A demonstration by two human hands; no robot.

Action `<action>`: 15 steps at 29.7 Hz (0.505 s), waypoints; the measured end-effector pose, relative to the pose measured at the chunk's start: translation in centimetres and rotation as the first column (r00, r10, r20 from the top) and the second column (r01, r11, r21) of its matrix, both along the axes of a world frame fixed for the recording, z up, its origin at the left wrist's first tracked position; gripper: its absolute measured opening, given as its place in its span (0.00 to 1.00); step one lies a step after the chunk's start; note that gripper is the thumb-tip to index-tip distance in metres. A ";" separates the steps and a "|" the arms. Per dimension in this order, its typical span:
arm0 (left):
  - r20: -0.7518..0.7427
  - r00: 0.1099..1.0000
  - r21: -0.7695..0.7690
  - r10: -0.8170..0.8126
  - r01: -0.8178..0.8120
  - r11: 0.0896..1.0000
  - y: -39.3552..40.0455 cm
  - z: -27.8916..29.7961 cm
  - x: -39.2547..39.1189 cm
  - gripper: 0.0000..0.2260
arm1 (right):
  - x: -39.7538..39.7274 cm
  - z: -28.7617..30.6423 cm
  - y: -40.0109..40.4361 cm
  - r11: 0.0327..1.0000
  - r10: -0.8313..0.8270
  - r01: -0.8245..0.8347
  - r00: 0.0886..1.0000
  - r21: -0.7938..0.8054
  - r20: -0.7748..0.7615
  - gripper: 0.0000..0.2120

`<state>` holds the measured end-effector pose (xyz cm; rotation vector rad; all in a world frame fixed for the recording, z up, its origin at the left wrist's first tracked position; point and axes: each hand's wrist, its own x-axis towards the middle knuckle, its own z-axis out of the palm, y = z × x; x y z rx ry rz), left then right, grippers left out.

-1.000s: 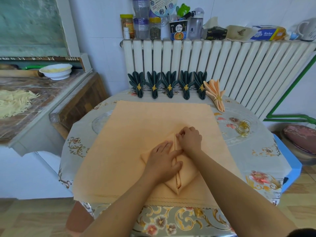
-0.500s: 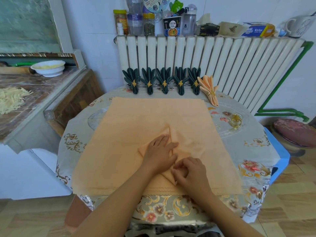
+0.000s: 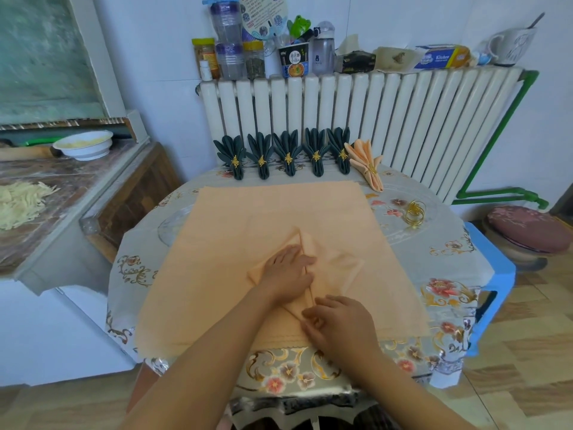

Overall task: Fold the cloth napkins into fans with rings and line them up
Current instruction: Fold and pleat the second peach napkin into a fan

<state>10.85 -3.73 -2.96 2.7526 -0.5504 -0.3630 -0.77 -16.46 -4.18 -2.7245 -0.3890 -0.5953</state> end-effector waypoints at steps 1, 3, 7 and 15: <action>-0.021 1.000 -0.015 0.002 -0.003 1.000 0.0 0.2 0.1 0.20 | 0.2 0.1 0.1 0.999 0.016 -0.016 1.000 -0.033 0.000 0.05; -0.064 0.998 -0.044 0.003 -0.006 0.999 0.2 0.6 0.4 0.19 | 0.7 0.4 0.5 0.993 0.036 -0.038 0.999 -0.115 -0.022 0.03; -0.030 0.999 0.024 -0.026 0.027 0.999 0.6 1.3 0.7 0.18 | 1.6 0.8 0.0 0.965 0.037 -0.051 0.998 -0.257 -0.059 0.12; 0.389 0.902 0.249 -0.190 0.096 0.964 2.4 1.7 -1.9 0.20 | 2.6 2.4 -10.0 0.950 0.092 -0.098 0.995 -0.295 -0.035 0.10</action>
